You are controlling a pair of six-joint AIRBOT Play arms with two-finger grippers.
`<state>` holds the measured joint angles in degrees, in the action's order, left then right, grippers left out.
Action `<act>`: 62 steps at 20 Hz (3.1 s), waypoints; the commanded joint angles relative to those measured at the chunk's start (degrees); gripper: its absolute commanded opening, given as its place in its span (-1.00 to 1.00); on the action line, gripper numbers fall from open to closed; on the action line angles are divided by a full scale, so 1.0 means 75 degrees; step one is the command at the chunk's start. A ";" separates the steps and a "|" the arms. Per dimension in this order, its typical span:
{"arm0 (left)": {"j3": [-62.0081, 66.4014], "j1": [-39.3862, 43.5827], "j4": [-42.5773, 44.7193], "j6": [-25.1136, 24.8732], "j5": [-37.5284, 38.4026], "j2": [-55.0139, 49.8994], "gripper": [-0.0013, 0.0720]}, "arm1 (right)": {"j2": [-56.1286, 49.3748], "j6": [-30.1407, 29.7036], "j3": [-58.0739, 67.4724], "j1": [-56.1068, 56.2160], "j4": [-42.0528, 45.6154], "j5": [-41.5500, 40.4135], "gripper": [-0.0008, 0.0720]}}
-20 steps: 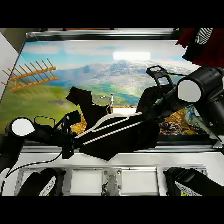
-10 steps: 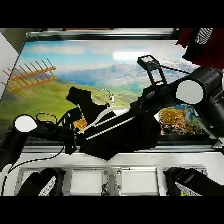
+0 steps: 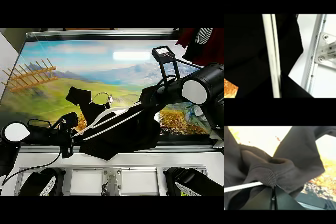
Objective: Fold the clothes and pants, and hang the long-sleeved shirts on hangers.
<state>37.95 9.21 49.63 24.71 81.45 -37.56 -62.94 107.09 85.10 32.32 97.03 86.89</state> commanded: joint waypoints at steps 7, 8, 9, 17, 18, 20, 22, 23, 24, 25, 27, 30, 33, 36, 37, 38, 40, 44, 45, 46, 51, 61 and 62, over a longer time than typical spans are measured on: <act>0.0003 0.1279 -0.0396 -0.0117 -0.1813 -0.1212 -0.94 | 0.0152 -0.0166 0.0012 0.0006 -0.0230 -0.0090 -0.92; 0.0003 0.1230 -0.0539 -0.0114 -0.1944 -0.1329 -0.94 | 0.0213 -0.0166 0.0015 0.0006 -0.0227 -0.0085 -0.92; 0.0003 0.1157 -0.0676 -0.0117 -0.1988 -0.1448 -0.94 | 0.0303 -0.0163 0.0017 0.0006 -0.0230 -0.0090 -0.92; 0.0000 0.1189 -0.0845 -0.0300 -0.2468 -0.1498 -0.94 | 0.0568 -0.0338 0.0029 0.0009 -0.0822 -0.0254 -0.92; 0.0000 0.1189 -0.0845 -0.0300 -0.2498 -0.1425 -0.94 | 0.0562 -0.0344 0.0029 0.0009 -0.1026 -0.0420 -0.92; 0.0000 0.1189 -0.0845 -0.0297 -0.2474 -0.1381 -0.94 | 0.0562 -0.0344 0.0029 0.0052 -0.1443 -0.0810 -0.92; -0.0003 0.1186 -0.0906 -0.0297 -0.2480 -0.1443 -0.94 | 0.0562 -0.0341 0.0029 0.0265 -0.1553 -0.1046 -0.92; -0.0003 0.1186 -0.1046 -0.0300 -0.2503 -0.1504 -0.94 | 0.0562 -0.0341 0.0029 0.0446 -0.1553 -0.1139 -0.92; 0.0000 0.1189 -0.1169 -0.0315 -0.2527 -0.1565 -0.94 | 0.0562 -0.0341 0.0029 0.0644 -0.1553 -0.1259 -0.92; 0.0000 0.1189 -0.1303 -0.0376 -0.2541 -0.1647 -0.94 | 0.0562 -0.0338 0.0029 0.0810 -0.1553 -0.1411 -0.92; 0.0000 0.1189 -0.1428 -0.0449 -0.2541 -0.1775 -0.94 | 0.0560 -0.0335 0.0029 0.1087 -0.1585 -0.1734 -0.92; 0.0000 0.1189 -0.1425 -0.0449 -0.2544 -0.1792 -0.94 | 0.0478 -0.0332 0.0029 0.1451 -0.1588 -0.1880 -0.92; 0.0000 0.1189 -0.1422 -0.0446 -0.2538 -0.1784 -0.94 | 0.0274 -0.0338 0.0029 0.1719 -0.1789 -0.1947 -0.92; 0.0000 0.1189 -0.1422 -0.0446 -0.2535 -0.1786 -0.94 | 0.0131 -0.0341 0.0029 0.1906 -0.1920 -0.1999 -0.92; 0.0000 0.1189 -0.1422 -0.0446 -0.2532 -0.1786 -0.94 | 0.0117 -0.0338 0.0029 0.1909 -0.1923 -0.1988 -0.92; 0.0000 0.1189 -0.1419 -0.0446 -0.2512 -0.1784 -0.94 | 0.0119 -0.0338 0.0029 0.1909 -0.1926 -0.1988 -0.92; 0.0000 0.1189 -0.1419 -0.0446 -0.2471 -0.1786 -0.94 | 0.0122 -0.0338 0.0029 0.1909 -0.1926 -0.1985 -0.92; 0.0000 0.1189 -0.1419 -0.0446 -0.2468 -0.1786 -0.94 | 0.0122 -0.0338 0.0029 0.1906 -0.1923 -0.1985 -0.90; 0.0000 0.1189 -0.1419 -0.0446 -0.2468 -0.1786 -0.94 | 0.0122 -0.0338 0.0029 0.1906 -0.1923 -0.1985 -0.90; 0.0000 0.1189 -0.1419 -0.0446 -0.2468 -0.1786 -0.94 | 0.0122 -0.0338 0.0029 0.1897 -0.1923 -0.1985 -0.89; 0.0000 0.1189 -0.1419 -0.0446 -0.2474 -0.1786 -0.94 | 0.0122 -0.0341 0.0029 0.1894 -0.1947 -0.1985 -0.89; 0.0000 0.1189 -0.1416 -0.0446 -0.2468 -0.1786 -0.94 | 0.0303 -0.0341 0.0032 0.1874 -0.1973 -0.1821 0.24; 0.0000 0.1189 -0.1416 -0.0446 -0.2468 -0.1786 -0.94 | 0.0376 -0.0341 0.0035 0.1868 -0.1970 -0.1687 0.25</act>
<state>37.93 18.11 38.74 21.39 62.92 -50.92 -61.08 104.42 85.30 46.44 82.11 72.66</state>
